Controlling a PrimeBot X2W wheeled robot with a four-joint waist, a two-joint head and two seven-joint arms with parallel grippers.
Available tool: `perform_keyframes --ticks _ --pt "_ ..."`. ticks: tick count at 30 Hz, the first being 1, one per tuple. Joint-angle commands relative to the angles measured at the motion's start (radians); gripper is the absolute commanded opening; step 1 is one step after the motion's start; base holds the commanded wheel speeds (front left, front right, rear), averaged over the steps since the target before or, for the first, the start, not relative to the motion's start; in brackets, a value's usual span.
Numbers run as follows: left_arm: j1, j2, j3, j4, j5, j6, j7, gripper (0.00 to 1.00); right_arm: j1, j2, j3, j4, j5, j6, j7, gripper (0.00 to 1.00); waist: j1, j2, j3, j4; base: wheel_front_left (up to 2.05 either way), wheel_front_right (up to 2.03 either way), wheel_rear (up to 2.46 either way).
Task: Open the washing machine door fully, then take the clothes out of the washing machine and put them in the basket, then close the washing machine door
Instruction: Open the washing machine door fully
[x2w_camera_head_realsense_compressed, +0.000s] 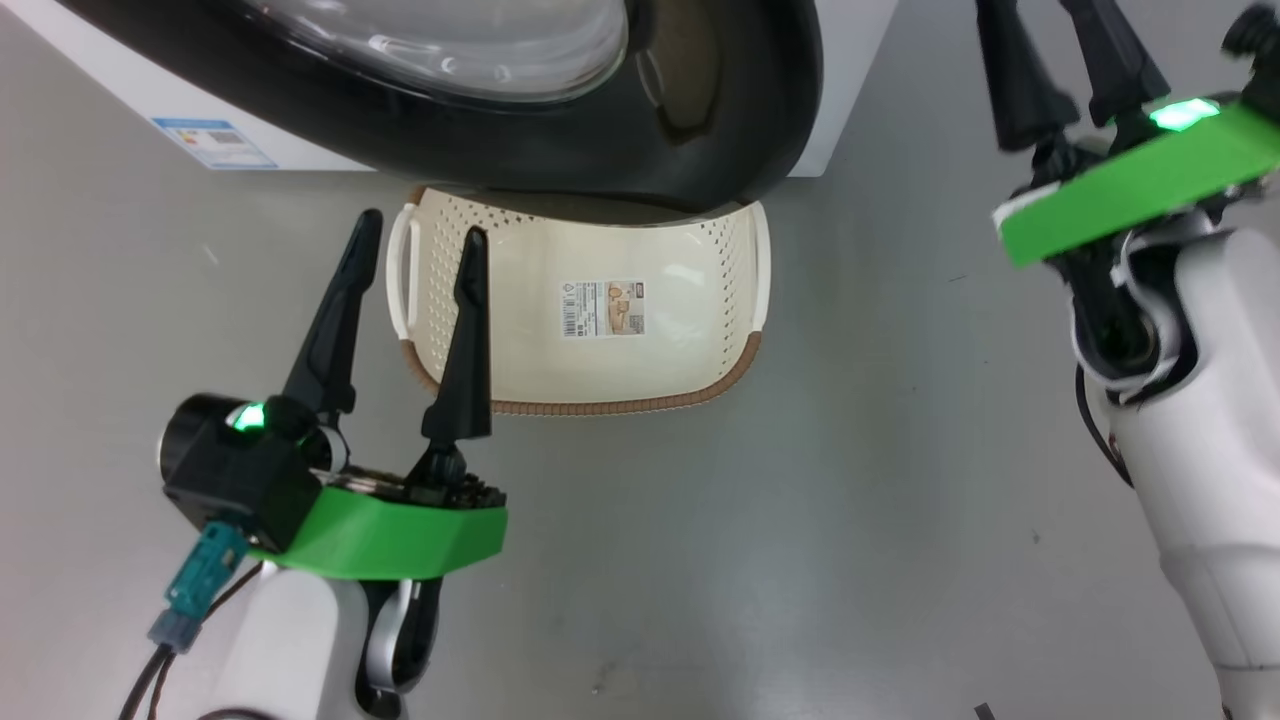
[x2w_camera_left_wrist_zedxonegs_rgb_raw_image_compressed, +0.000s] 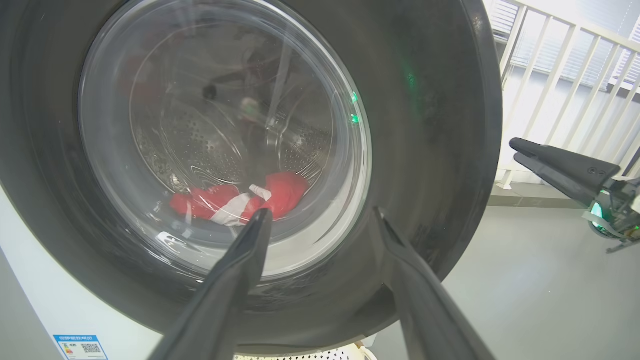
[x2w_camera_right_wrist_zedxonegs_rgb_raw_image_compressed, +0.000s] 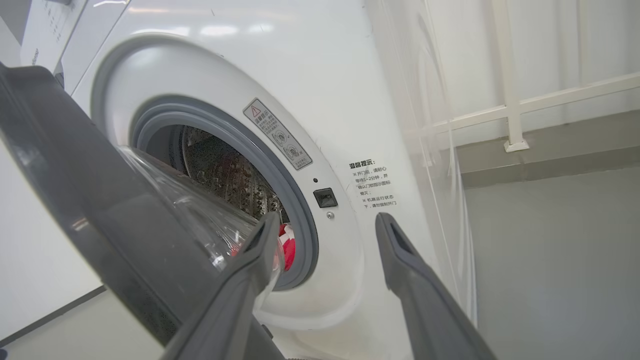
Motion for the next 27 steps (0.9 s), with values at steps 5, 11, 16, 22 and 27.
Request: perform_keyframes --ticks 5,11,16,22,27 --pt "0.033 0.024 0.045 -0.038 0.006 -0.004 -0.005 1.0 0.099 0.005 0.007 -0.053 -0.208 0.008 -0.094 1.0 0.0 0.0 -0.011 -0.019 0.0 0.0 0.0" --pt "0.047 0.029 0.061 -0.05 0.014 0.001 -0.005 1.0 0.225 0.064 -0.066 -0.123 -0.431 0.008 -0.132 1.0 0.0 0.0 -0.019 -0.027 0.0 0.0 0.0" --pt "0.061 0.033 0.069 -0.057 0.021 -0.001 -0.005 1.0 0.323 0.11 -0.101 -0.203 -0.536 0.008 -0.14 1.0 0.0 0.0 -0.025 -0.034 0.0 0.0 0.0" --pt "0.078 0.033 0.076 -0.066 0.028 0.0 -0.005 1.0 0.439 0.135 -0.122 -0.298 -0.596 0.008 -0.141 1.0 0.0 0.0 -0.031 -0.037 0.0 0.0 0.0" --pt "0.091 0.035 0.088 -0.076 0.031 0.003 -0.005 1.0 0.496 0.143 -0.129 -0.331 -0.623 0.008 -0.141 1.0 0.0 0.0 -0.026 -0.045 0.0 0.0 0.0"
